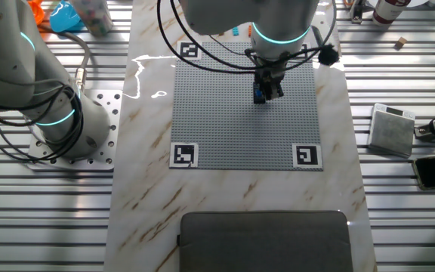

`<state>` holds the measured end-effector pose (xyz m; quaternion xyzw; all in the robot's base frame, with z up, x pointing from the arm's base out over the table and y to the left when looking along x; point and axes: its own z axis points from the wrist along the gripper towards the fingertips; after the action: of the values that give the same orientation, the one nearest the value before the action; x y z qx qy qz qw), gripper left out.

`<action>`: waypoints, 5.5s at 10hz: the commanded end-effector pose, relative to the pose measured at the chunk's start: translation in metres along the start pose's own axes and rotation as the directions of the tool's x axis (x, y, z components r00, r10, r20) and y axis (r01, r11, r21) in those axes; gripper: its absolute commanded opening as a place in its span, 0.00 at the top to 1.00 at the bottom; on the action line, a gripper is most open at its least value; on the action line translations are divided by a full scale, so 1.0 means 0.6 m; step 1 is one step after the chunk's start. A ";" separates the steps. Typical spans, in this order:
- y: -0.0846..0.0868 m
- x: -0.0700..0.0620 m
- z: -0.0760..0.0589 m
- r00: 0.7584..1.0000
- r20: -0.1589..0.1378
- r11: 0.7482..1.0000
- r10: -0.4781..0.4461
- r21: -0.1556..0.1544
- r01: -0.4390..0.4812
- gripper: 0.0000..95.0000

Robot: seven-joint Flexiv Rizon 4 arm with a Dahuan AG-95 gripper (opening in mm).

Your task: Build with small Lego blocks

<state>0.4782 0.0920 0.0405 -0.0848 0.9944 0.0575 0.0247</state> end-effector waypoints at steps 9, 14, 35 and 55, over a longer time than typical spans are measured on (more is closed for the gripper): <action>0.011 -0.008 0.024 0.996 -0.024 0.994 0.084 0.074 -0.082 1.00; 0.010 0.002 0.033 0.996 -0.018 0.993 0.090 0.074 -0.088 1.00; 0.000 0.014 0.042 0.997 -0.019 0.996 0.068 0.067 -0.067 1.00; -0.009 0.013 0.039 0.990 -0.010 0.988 0.138 0.064 -0.137 1.00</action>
<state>0.4729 0.0880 0.0164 -0.0156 0.9994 0.0269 0.0165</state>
